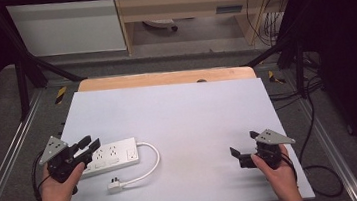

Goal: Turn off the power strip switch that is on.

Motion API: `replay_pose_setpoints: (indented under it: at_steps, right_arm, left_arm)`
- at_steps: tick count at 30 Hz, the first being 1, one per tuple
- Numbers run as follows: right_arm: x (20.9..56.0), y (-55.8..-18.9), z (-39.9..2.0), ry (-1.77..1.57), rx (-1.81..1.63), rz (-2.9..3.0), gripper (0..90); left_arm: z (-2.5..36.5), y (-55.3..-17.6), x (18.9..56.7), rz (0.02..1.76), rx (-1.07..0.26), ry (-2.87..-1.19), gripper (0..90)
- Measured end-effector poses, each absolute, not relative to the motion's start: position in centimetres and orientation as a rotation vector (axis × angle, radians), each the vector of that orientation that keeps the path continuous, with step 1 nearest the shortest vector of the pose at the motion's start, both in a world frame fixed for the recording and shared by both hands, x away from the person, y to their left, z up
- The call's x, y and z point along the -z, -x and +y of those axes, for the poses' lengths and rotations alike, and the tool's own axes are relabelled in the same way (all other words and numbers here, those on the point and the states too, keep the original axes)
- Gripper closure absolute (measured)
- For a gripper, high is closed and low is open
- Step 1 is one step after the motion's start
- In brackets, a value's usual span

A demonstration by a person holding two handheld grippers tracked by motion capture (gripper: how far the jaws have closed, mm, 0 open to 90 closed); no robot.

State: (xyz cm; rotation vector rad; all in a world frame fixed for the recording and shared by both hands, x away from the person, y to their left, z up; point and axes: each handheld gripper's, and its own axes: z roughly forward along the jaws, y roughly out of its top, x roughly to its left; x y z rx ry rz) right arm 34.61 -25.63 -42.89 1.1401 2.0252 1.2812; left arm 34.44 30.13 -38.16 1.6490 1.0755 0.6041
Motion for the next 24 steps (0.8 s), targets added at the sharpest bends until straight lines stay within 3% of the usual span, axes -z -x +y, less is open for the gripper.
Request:
replay_pose_setpoints:
  at_steps: [7, 14, 24]
  right_arm:
    - [42.92, -34.64, -25.65, -1.144, -1.28, 2.024, 4.2]
    - [42.97, -34.66, -25.63, -1.151, -1.278, 2.025, 4.1]
    - [42.91, -34.59, -25.68, -1.147, -1.278, 2.022, 4.2]
  left_arm:
    - [30.17, -34.24, 38.29, 1.049, -0.581, -1.651, 75.4]
    - [30.48, -33.93, 38.21, 1.051, -0.578, -1.648, 83.4]
    - [30.97, -33.47, 38.55, 1.065, -0.556, -1.663, 88.1]
